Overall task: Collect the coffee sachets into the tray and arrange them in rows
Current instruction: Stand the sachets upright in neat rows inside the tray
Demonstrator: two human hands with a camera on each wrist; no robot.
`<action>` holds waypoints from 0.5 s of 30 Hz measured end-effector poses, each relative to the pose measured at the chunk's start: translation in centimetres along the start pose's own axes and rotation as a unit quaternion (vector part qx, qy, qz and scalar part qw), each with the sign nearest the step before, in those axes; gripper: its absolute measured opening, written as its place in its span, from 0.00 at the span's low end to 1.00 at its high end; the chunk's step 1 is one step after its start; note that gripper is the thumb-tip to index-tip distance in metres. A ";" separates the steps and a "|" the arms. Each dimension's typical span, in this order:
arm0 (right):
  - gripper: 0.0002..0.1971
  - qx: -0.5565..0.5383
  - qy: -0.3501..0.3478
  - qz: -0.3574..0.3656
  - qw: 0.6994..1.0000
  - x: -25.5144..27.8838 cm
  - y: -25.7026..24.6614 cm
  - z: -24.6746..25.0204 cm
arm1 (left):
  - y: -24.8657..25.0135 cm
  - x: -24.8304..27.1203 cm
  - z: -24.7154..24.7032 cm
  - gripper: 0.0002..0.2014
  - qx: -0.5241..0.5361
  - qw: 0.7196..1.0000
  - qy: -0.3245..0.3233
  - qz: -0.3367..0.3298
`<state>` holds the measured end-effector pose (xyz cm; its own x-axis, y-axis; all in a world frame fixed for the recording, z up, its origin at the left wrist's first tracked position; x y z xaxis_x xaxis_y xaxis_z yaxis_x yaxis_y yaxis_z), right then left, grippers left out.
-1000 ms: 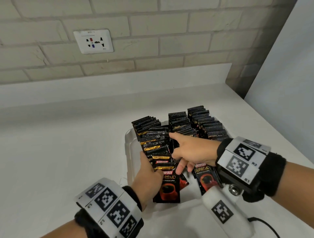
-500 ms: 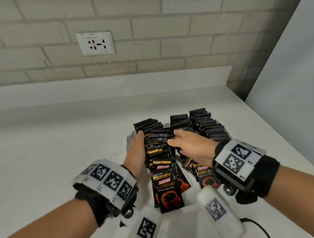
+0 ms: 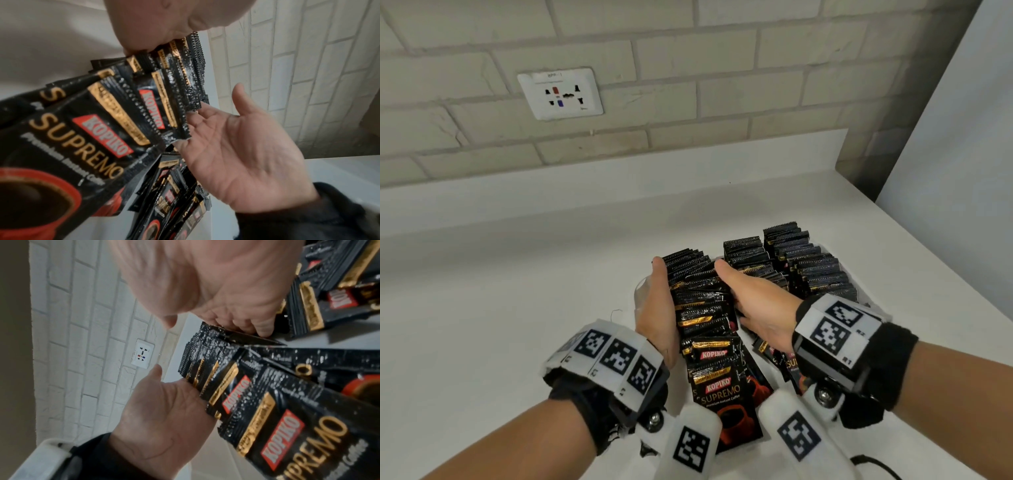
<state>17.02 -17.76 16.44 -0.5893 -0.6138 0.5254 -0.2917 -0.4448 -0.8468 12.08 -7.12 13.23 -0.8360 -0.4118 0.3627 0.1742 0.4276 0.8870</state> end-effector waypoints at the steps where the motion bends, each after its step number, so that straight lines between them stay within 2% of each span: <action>1: 0.33 0.005 0.004 0.006 1.000 -0.1 -0.1 -0.1 | 0.2 0.3 -0.2 0.32 0.008 1.000 -0.011 0.000; 5: 0.33 0.023 0.014 0.024 0.999 -0.7 0.0 -0.4 | 0.3 1.0 -0.8 0.28 0.042 0.995 -0.090 0.020; 9: 0.36 0.017 0.025 0.021 0.999 -1.4 0.6 -0.5 | 0.3 1.2 -0.9 0.27 0.061 0.995 -0.079 0.012; 15: 0.42 -0.001 -0.002 -0.006 1.000 -1.6 1.7 -0.6 | 0.6 1.8 -2.0 0.26 0.080 0.993 -0.090 0.004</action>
<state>17.06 -17.10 14.11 -0.5826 -0.6118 0.5351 -0.3002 -0.4498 -0.8411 11.67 -9.19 14.96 -0.9167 -0.2635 0.3004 0.1087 0.5590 0.8220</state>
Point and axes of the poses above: each hand's wrist, its own x-axis away from the middle knuckle, its own z-axis out of the back of the hand, y = z × x, the point moved 2 cm from there along -x, towards the middle knuckle, and after that the axes turned 6 degrees about -y, right-handed, at the moved point
